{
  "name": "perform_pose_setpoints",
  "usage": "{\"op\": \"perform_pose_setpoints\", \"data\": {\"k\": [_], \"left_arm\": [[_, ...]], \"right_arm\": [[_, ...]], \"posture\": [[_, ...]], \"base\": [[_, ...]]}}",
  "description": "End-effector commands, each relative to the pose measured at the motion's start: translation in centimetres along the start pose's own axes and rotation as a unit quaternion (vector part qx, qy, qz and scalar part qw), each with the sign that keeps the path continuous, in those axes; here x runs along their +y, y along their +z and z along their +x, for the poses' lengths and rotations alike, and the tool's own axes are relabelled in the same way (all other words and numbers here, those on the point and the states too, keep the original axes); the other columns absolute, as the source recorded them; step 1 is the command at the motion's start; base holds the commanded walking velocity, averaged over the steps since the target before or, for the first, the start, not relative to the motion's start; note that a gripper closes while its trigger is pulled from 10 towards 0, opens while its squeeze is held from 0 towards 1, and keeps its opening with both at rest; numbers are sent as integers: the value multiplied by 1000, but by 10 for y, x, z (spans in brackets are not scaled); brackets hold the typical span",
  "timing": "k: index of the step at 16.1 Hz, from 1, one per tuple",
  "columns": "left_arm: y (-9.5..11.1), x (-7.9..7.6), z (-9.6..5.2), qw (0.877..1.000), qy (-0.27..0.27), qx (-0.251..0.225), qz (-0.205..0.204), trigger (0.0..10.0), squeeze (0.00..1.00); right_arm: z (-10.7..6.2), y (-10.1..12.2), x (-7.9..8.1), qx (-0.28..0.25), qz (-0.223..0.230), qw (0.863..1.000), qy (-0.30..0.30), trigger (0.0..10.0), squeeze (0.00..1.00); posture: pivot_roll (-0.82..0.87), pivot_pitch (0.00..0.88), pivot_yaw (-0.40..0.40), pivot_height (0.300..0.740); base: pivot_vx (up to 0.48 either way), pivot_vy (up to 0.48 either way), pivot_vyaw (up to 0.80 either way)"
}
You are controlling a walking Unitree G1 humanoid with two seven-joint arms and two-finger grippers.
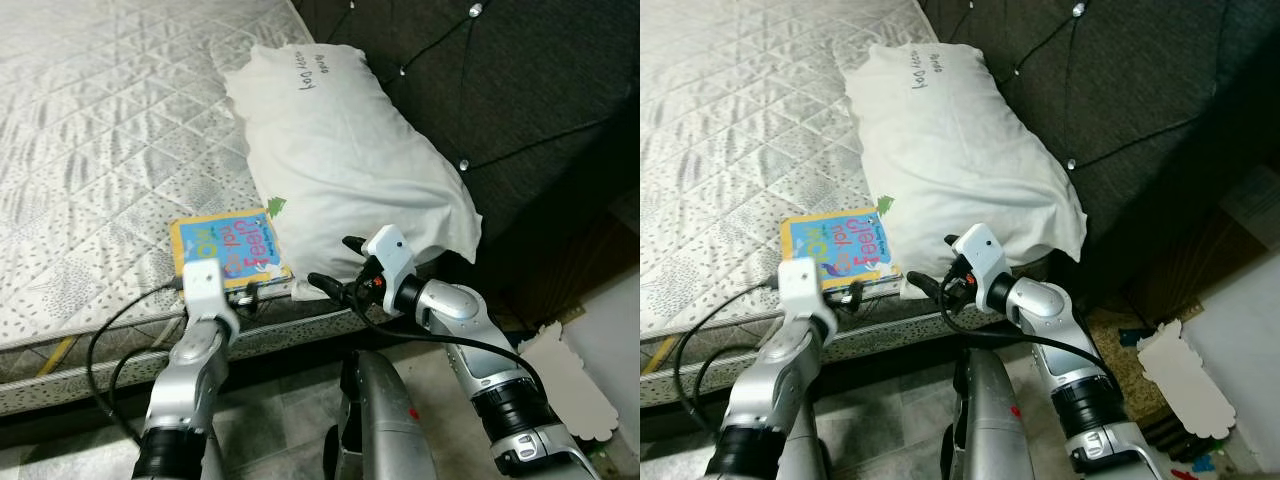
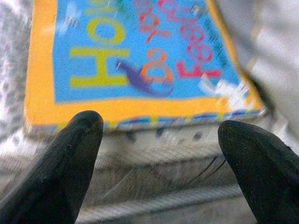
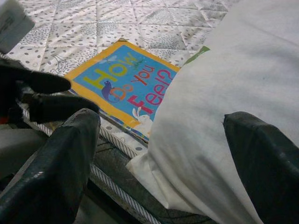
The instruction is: Clean up the room
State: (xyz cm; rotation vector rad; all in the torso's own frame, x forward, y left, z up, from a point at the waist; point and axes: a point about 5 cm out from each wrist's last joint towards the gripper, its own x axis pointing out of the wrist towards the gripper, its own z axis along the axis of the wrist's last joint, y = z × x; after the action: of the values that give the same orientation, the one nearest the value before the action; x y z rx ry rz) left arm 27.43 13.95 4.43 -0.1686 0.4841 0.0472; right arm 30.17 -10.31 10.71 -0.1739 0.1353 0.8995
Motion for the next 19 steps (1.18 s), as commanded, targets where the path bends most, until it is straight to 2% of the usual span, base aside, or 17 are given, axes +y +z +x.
{"op": "perform_pose_setpoints", "data": {"k": [1,19], "left_arm": [[-5,-2,0,1000,-2,14,-6,10000,0],[-7,-2,-1,1000,-2,19,-8,10000,0]], "right_arm": [[0,1,0,0,-7,1000,3,10000,0],[0,1,0,0,-8,1000,4,10000,0]], "posture": [[-58,71,-129,555],[-58,71,-129,555]], "base": [[0,0,0],[0,0,0]]}}
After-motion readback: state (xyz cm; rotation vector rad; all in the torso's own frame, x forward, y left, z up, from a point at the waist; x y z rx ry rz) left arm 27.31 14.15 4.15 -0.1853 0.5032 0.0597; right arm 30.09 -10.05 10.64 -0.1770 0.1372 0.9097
